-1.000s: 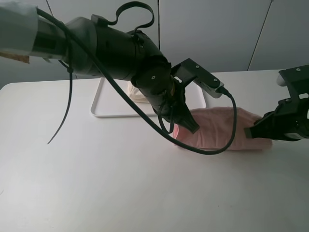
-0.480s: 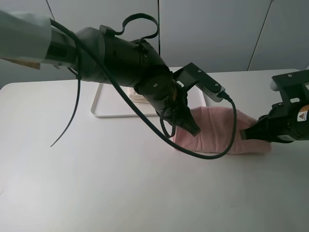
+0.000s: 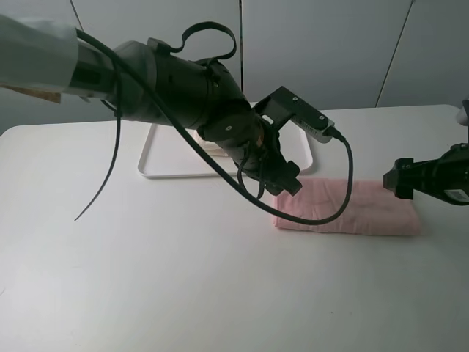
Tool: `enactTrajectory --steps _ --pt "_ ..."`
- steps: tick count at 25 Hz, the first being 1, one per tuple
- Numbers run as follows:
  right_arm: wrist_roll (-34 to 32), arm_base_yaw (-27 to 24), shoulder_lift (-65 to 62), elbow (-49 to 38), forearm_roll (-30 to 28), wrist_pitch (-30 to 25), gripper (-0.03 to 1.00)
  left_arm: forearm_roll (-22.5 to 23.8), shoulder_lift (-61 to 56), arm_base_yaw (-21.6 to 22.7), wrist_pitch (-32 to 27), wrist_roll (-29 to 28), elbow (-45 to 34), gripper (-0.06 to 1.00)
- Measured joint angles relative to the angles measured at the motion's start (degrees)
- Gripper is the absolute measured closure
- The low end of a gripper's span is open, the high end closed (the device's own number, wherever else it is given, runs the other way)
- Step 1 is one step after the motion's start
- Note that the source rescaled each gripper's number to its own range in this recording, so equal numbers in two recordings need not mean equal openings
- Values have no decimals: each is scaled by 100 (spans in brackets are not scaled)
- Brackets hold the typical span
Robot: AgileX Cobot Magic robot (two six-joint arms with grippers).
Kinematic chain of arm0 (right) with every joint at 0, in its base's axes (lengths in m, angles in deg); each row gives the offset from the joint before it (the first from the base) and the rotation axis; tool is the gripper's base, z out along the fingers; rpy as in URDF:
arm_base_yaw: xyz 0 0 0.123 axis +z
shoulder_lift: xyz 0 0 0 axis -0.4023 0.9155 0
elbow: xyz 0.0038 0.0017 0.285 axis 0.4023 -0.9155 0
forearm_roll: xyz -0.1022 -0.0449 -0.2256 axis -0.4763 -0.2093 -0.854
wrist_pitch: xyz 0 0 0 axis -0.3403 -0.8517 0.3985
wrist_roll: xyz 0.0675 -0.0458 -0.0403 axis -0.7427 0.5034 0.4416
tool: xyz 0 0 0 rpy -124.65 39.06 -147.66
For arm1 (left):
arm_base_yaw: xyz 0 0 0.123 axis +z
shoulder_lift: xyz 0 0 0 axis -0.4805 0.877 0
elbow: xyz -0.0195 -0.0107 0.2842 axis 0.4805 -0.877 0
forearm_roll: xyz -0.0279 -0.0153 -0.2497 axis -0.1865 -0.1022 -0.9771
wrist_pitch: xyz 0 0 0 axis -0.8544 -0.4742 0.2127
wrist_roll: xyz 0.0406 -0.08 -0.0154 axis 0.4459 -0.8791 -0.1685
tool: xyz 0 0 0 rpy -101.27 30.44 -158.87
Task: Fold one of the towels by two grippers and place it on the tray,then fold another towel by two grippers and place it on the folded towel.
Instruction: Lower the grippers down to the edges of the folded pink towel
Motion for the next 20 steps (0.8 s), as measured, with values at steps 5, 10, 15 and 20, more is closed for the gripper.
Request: enactTrajectory --steps 5,10,15,20 --pt "-22 0 0 161 138 -420 -3 -170 0 69 -236 -225 0 -4" --pt "-22 0 154 1018 80 -1954 -3 -1046 151 122 -971 -215 448 -4" --pt "1 0 507 1791 88 -3339 -3 -1593 565 252 -1858 -201 1387 -4" --pt "395 0 992 2240 490 -4096 -3 -2298 1318 478 -2934 -119 2491 -4"
